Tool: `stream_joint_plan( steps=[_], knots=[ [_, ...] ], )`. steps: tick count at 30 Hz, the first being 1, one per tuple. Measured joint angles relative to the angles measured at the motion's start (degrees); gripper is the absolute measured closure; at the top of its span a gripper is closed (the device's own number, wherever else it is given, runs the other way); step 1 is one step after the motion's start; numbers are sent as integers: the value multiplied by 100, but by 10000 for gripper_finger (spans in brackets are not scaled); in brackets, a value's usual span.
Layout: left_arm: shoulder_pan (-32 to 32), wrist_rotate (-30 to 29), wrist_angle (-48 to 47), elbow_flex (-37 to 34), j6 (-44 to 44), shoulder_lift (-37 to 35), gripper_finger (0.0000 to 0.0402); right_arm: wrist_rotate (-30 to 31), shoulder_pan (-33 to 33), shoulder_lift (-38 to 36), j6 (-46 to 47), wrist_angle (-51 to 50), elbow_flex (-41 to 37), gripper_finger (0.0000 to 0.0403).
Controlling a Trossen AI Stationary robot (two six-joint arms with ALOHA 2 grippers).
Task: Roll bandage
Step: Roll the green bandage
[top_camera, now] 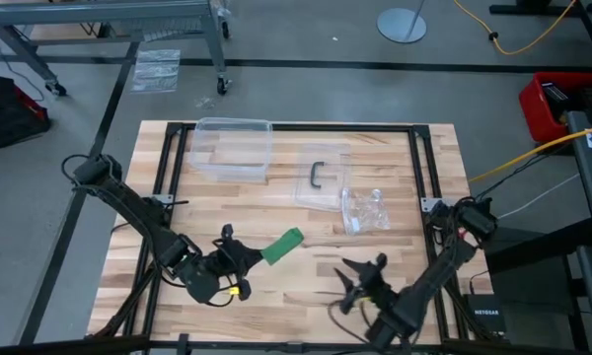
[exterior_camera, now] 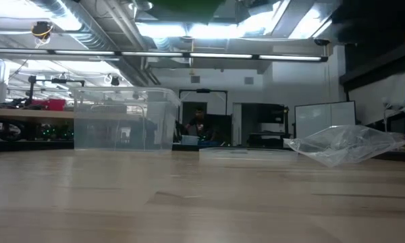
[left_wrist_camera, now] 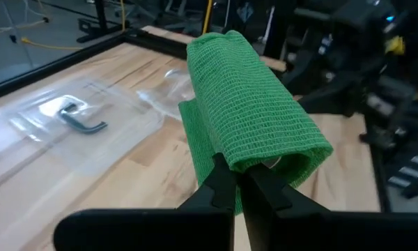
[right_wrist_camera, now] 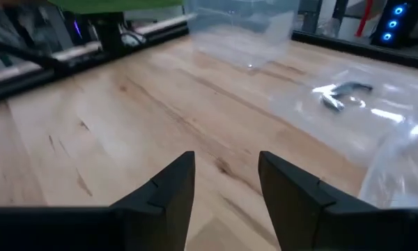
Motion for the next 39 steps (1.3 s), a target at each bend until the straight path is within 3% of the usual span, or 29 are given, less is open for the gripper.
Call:
stream_joint_plan(
  steps=[4, 9, 16, 21, 30, 34, 39],
  knots=[
    [4, 4, 506, 0, 145, 2, 401, 404, 375, 0, 997, 9, -570, 237],
    [4, 13, 866, 0, 95, 2, 401, 310, 432, 0, 1614, 384, -1011, 237],
    [-1, 367, 1693, -2, -32, 323, 401, -812, 30, 2, 1628, 920, -1105, 237],
    [-19, 455, 2262, -9, 92, 697, 401, -1287, -385, 2, 1580, 1077, -1105, 237],
    [-118, 432, 2253, -9, 359, 734, 401, -2456, -933, 2, 1293, 1246, -1105, 237],
    [-114, 421, 2242, -9, 521, 737, 401, -2222, -1002, 2, 249, 1560, -1105, 237],
    [-170, 422, 2240, -9, 571, 741, 401, -968, -914, 2, -1562, 2757, -1105, 237]
  ],
)
